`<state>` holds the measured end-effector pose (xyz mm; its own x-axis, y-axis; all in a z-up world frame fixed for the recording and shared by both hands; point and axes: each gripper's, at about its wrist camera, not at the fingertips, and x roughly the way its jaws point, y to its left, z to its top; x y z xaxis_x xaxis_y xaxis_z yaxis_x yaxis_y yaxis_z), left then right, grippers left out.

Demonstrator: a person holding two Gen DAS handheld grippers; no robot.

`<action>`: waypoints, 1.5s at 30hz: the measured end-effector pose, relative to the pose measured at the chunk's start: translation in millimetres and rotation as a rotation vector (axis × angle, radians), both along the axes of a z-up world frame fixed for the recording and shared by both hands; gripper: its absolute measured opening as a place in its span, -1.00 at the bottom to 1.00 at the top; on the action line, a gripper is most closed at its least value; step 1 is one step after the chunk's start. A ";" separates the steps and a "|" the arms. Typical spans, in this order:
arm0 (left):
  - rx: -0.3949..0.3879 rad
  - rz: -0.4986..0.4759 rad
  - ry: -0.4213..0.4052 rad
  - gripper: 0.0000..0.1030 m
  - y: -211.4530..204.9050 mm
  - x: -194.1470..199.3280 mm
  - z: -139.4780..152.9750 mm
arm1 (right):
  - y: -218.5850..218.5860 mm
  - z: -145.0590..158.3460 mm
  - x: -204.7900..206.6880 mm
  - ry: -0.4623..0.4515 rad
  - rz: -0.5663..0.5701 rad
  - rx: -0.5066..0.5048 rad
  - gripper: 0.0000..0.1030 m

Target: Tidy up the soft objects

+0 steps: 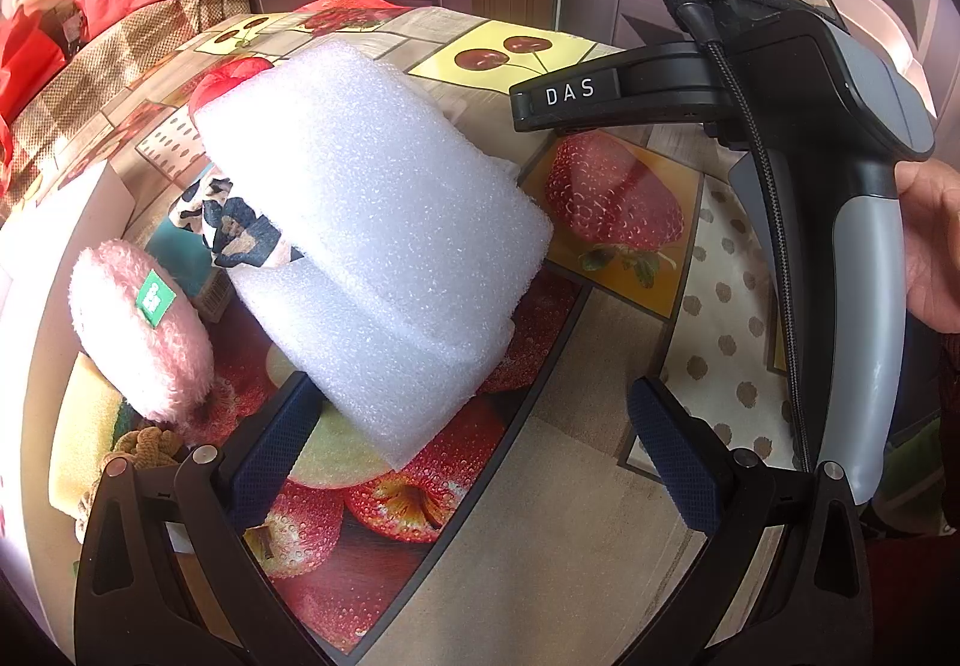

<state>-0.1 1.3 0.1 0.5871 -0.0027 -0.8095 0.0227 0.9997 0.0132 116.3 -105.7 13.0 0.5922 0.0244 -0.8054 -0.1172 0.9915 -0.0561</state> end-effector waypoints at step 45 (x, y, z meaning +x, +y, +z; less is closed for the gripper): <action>-0.126 0.410 -0.342 0.99 105.1 -204.0 47.5 | -46.3 74.4 -59.8 -0.381 0.582 0.572 1.00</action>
<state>-204.1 106.4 47.6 0.7901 0.1972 -0.5803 -0.3535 0.9201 -0.1686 56.5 -151.9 87.4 0.5855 0.7407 -0.3296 -0.6839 0.6696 0.2897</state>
